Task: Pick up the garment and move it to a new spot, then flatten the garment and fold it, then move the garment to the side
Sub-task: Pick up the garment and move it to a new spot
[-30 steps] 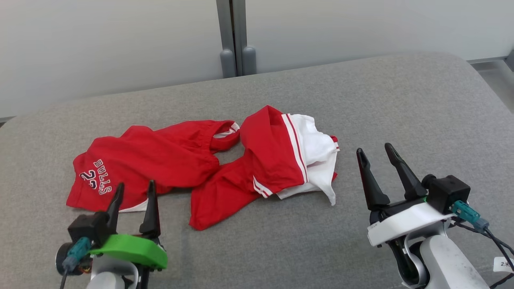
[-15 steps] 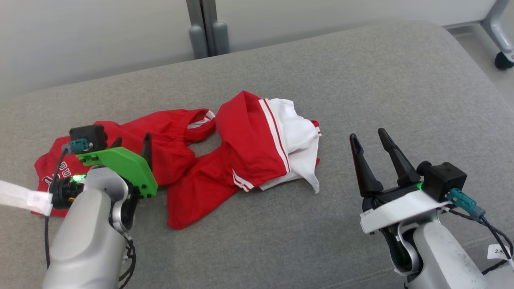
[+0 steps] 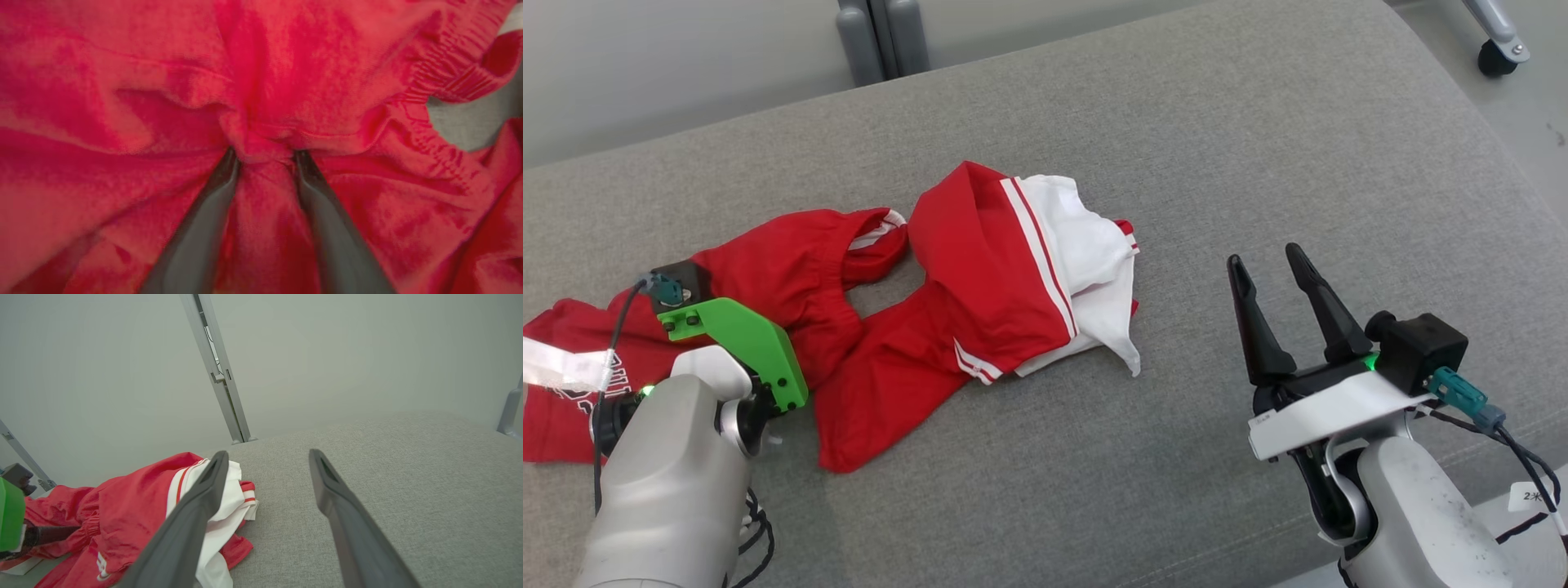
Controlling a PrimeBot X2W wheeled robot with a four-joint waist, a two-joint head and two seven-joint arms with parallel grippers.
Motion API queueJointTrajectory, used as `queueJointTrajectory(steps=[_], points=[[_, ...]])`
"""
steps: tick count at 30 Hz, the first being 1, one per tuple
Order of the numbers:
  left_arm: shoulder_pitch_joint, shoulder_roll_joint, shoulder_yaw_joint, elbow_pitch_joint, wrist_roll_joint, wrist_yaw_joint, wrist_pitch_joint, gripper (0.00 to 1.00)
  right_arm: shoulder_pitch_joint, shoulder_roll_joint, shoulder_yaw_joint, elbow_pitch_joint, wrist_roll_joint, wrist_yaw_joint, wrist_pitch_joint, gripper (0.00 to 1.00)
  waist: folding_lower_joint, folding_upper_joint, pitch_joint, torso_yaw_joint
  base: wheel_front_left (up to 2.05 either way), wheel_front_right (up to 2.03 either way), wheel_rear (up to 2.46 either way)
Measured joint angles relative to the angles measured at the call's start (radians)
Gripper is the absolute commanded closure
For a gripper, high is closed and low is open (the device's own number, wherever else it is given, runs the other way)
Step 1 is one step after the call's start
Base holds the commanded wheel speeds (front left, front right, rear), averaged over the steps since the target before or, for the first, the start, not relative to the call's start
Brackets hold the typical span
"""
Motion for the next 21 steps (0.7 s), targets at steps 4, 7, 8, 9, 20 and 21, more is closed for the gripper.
queueJointTrajectory(steps=[4, 7, 8, 9, 20, 21], points=[[-0.009, -0.005, -0.012, 0.029, 0.001, -0.025, -0.067, 1.0, 0.0, -0.001, 0.004, 0.006, 0.0, 0.0, 0.0, 0.0, 0.0, -0.0001, -0.004, 0.014, 0.0, 0.0, 0.0], [-0.016, -0.009, -0.025, 0.035, 0.011, -0.046, -0.116, 1.0, 0.0, -0.003, 0.005, 0.01, 0.0, 0.0, 0.0, 0.0, 0.0001, 0.0, -0.015, 0.033, 0.0, 0.0, 0.0], [-0.021, -0.01, -0.03, 0.035, 0.015, -0.051, -0.134, 1.0, 0.002, -0.004, 0.007, 0.012, 0.0, 0.0, 0.0, 0.0, 0.0, 0.0, -0.021, 0.04, 0.0, 0.0, 0.0], [-0.028, -0.01, -0.034, 0.033, 0.02, -0.058, -0.148, 1.0, 0.004, -0.006, 0.006, 0.012, 0.0, 0.0, 0.0, 0.0, 0.0, 0.0, -0.026, 0.046, 0.0, 0.0, 0.0], [-0.133, 0.05, -0.039, -0.097, 0.018, -0.094, -0.225, 1.0, 0.044, -0.006, 0.007, 0.02, 0.004, 0.0, 0.0, 0.0, 0.0, 0.0, -0.09, 0.165, 0.0, 0.0, 0.0], [-0.14, 0.063, -0.037, -0.116, 0.018, -0.097, -0.219, 1.0, 0.049, -0.006, 0.005, 0.019, 0.004, 0.0, 0.0, 0.0, 0.0, 0.0, -0.094, 0.18, 0.0, 0.0, 0.0]])
